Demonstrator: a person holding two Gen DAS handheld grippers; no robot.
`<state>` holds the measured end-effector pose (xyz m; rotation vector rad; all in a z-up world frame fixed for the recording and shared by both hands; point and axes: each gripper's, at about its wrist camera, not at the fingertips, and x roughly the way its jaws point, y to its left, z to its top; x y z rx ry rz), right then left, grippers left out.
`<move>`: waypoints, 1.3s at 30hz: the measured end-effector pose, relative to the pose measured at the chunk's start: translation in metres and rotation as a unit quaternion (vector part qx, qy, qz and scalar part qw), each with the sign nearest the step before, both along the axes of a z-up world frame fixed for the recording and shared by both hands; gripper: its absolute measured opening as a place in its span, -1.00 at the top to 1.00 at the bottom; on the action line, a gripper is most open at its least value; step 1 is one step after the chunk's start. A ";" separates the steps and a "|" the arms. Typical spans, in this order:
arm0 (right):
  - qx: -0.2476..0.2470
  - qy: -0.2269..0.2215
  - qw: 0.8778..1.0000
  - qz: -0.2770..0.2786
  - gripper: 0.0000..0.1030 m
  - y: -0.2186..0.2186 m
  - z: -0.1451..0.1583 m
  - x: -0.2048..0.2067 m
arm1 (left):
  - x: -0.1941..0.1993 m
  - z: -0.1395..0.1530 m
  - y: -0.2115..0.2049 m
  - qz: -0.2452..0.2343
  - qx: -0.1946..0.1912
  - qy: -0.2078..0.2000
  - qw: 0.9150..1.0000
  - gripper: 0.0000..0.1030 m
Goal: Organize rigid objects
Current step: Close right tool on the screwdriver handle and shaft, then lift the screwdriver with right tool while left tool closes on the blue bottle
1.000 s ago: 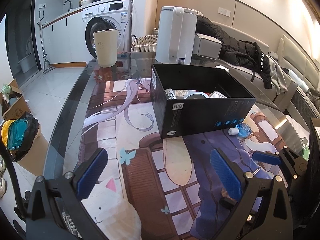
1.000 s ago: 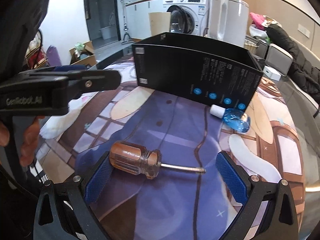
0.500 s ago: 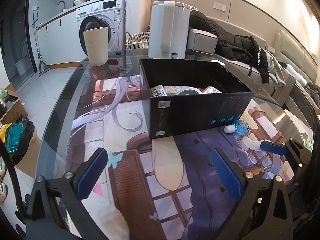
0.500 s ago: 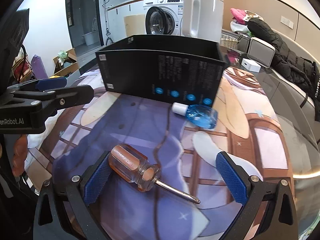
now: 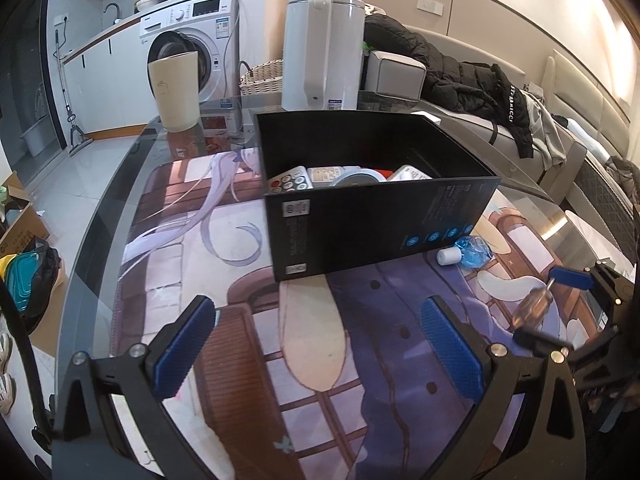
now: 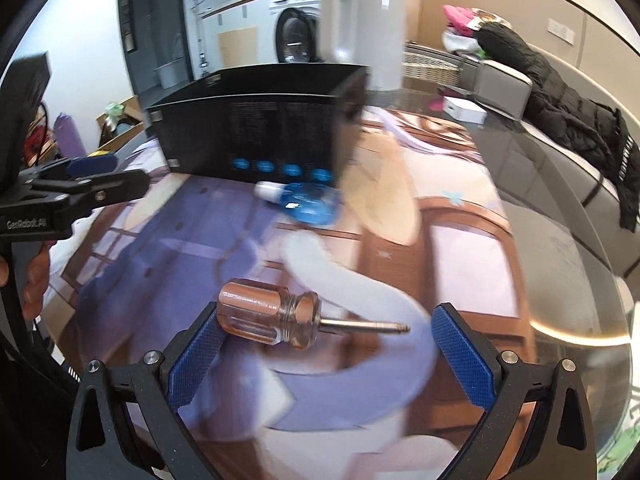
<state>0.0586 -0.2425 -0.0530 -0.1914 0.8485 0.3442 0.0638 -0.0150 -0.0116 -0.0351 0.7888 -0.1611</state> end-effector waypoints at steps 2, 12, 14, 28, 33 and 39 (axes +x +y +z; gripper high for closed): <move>0.002 -0.002 1.000 -0.017 -0.98 -0.009 0.000 0.002 | 0.001 -0.001 -0.004 -0.005 0.000 0.002 1.000 -1.00; 0.011 -0.016 0.998 -0.054 -0.96 -0.027 0.001 -0.002 | 0.011 -0.006 -0.032 -0.026 0.004 0.014 1.000 -1.00; 0.014 -0.021 0.998 -0.050 -0.75 -0.026 0.003 -0.004 | 0.013 -0.005 -0.034 -0.027 0.002 0.015 1.000 -1.00; 0.027 -0.038 0.996 -0.074 -0.67 -0.041 0.013 0.002 | 0.030 -0.005 -0.082 -0.047 -0.008 0.028 0.998 -1.00; 0.026 -0.042 0.995 -0.084 -0.67 -0.050 0.015 0.005 | 0.035 -0.010 -0.092 -0.050 -0.006 0.033 0.998 -0.99; 0.027 -0.050 0.994 -0.090 -0.67 -0.054 0.019 0.006 | 0.044 -0.013 -0.099 -0.049 -0.016 0.043 0.998 -0.90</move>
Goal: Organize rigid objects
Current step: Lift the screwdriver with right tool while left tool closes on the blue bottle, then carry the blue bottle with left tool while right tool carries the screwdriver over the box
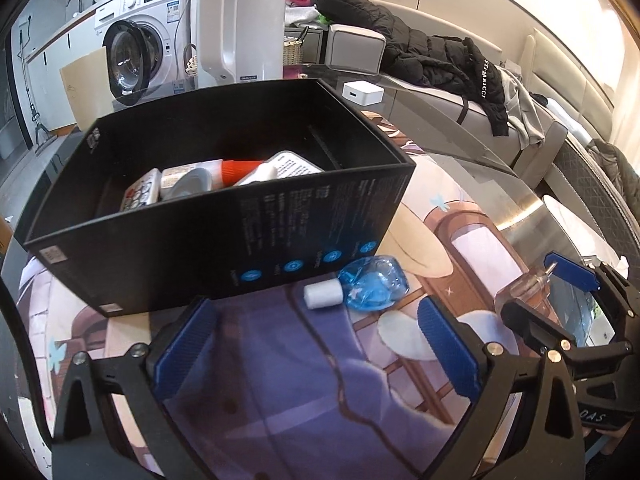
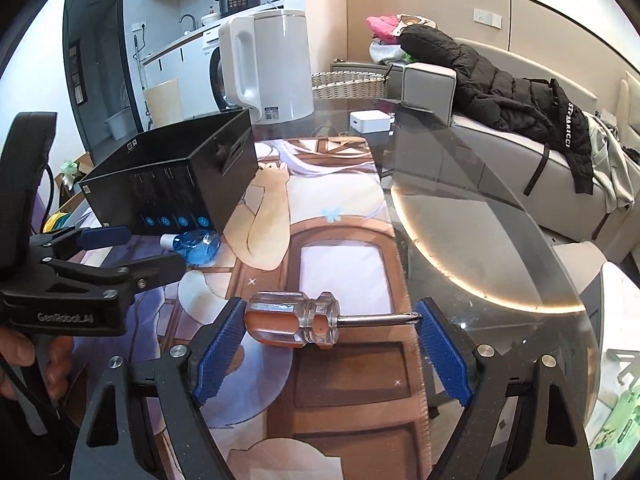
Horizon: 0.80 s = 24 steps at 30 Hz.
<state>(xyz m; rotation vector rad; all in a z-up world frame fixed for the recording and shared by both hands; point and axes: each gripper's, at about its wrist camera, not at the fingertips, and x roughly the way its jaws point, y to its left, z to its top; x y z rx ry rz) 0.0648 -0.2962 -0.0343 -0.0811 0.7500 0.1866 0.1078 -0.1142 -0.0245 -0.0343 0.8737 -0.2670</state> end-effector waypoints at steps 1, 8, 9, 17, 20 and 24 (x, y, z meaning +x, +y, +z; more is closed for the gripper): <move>0.000 0.000 1.000 -0.002 -0.67 -0.001 0.000 0.001 | 0.001 -0.001 -0.003 -0.003 0.000 0.003 1.000 -0.79; -0.003 0.000 1.000 -0.006 -0.67 -0.002 0.000 0.004 | 0.002 0.001 -0.025 -0.014 0.045 -0.004 0.999 -0.18; -0.003 0.001 1.000 -0.006 -0.67 -0.002 0.000 0.004 | 0.003 0.002 -0.026 -0.015 0.048 -0.006 0.999 -0.08; -0.002 -0.003 1.000 -0.003 -0.67 0.000 0.001 0.001 | -0.004 0.003 -0.017 -0.024 0.036 -0.015 0.999 -0.08; -0.001 -0.009 1.000 0.002 -0.67 0.002 0.003 0.000 | -0.008 0.004 -0.013 -0.026 0.037 -0.021 0.999 -0.09; 0.002 -0.015 1.000 0.010 -0.67 0.007 0.006 -0.003 | -0.012 0.008 -0.003 -0.021 0.032 -0.029 0.999 -0.08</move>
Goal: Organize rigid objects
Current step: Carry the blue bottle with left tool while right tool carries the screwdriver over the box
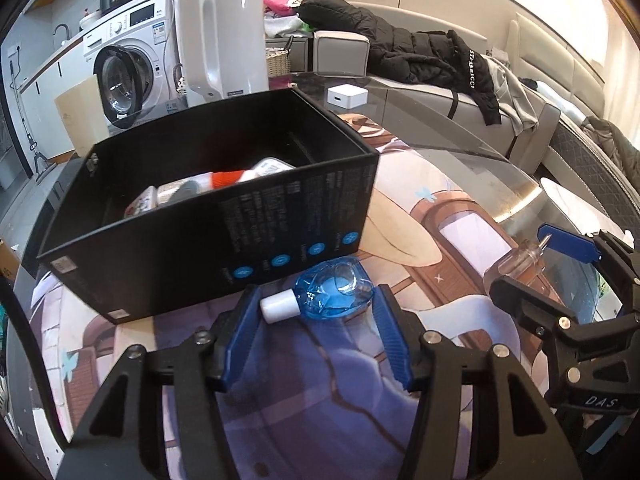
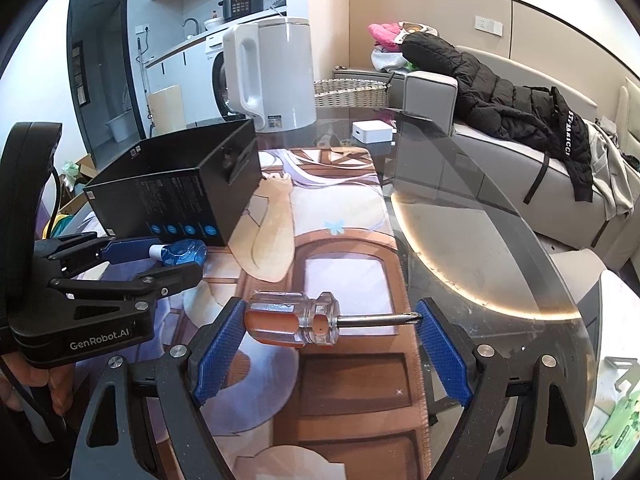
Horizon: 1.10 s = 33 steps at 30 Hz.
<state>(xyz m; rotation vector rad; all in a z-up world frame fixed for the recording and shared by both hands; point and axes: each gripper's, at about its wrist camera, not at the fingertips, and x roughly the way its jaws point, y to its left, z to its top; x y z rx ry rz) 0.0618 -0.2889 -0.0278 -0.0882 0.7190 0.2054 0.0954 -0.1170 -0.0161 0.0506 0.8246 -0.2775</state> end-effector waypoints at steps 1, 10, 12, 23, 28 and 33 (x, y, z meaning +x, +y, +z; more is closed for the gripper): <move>0.001 -0.002 1.000 0.003 -0.67 0.001 0.001 -0.001 | -0.001 0.002 0.003 0.002 -0.002 -0.003 1.000 -0.08; 0.003 -0.029 0.999 0.029 -0.67 0.018 0.012 -0.009 | -0.016 0.014 0.019 0.005 -0.013 -0.025 1.000 -0.09; 0.003 -0.036 0.999 0.035 -0.67 0.023 0.013 -0.011 | -0.019 0.017 0.024 0.007 -0.016 -0.030 0.999 -0.09; 0.003 -0.064 0.996 0.065 -0.67 0.043 0.023 -0.019 | -0.034 0.030 0.050 0.021 -0.034 -0.054 0.998 -0.09; 0.000 -0.079 0.994 0.079 -0.67 0.053 0.028 -0.023 | -0.039 0.037 0.060 0.027 -0.044 -0.068 0.996 -0.08; 0.000 -0.093 0.992 0.089 -0.67 0.061 0.035 -0.024 | -0.044 0.046 0.066 0.032 -0.050 -0.084 0.995 -0.08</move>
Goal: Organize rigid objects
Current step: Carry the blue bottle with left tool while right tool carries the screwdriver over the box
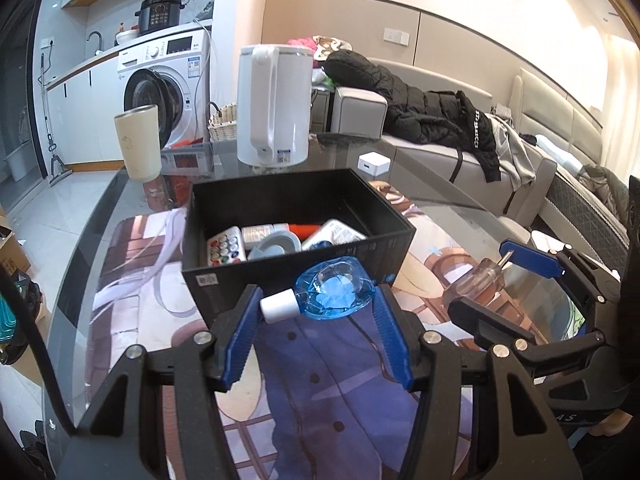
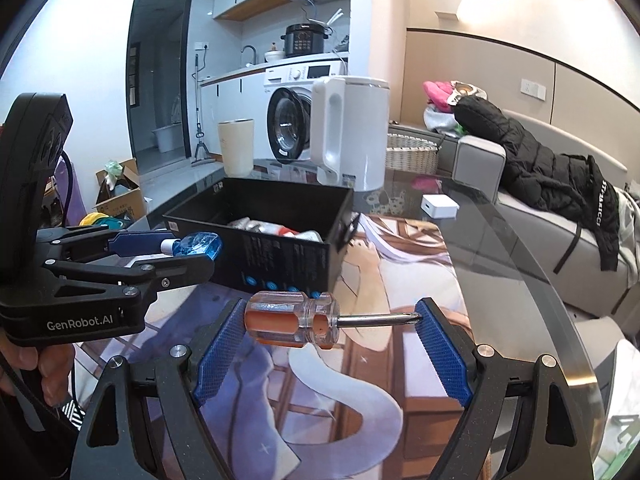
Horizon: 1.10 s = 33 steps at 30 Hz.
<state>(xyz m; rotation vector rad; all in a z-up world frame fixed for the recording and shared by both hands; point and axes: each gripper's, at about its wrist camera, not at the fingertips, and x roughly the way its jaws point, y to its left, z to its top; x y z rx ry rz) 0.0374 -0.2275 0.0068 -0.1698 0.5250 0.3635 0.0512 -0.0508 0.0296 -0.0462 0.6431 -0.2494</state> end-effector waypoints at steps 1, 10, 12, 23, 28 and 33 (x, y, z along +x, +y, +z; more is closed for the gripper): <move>0.000 -0.002 1.000 0.001 -0.67 0.002 0.001 0.000 | -0.001 0.002 0.002 0.001 -0.001 -0.003 1.000 -0.08; -0.001 -0.024 1.000 0.013 -0.67 0.011 0.014 0.005 | 0.000 0.012 0.017 0.016 -0.014 -0.028 0.999 -0.09; -0.002 -0.028 0.999 0.017 -0.67 0.014 0.016 0.007 | 0.001 0.012 0.020 0.020 -0.016 -0.032 0.999 -0.09; -0.002 -0.045 0.999 0.028 -0.67 0.028 0.026 0.025 | 0.014 0.014 0.029 0.032 -0.023 -0.041 0.998 -0.09; 0.001 -0.045 0.999 0.030 -0.67 0.033 0.029 0.039 | 0.025 0.013 0.033 0.037 -0.025 -0.039 0.998 -0.09; 0.001 -0.042 0.999 0.033 -0.67 0.039 0.029 0.050 | 0.035 0.010 0.038 0.040 -0.027 -0.038 0.998 -0.09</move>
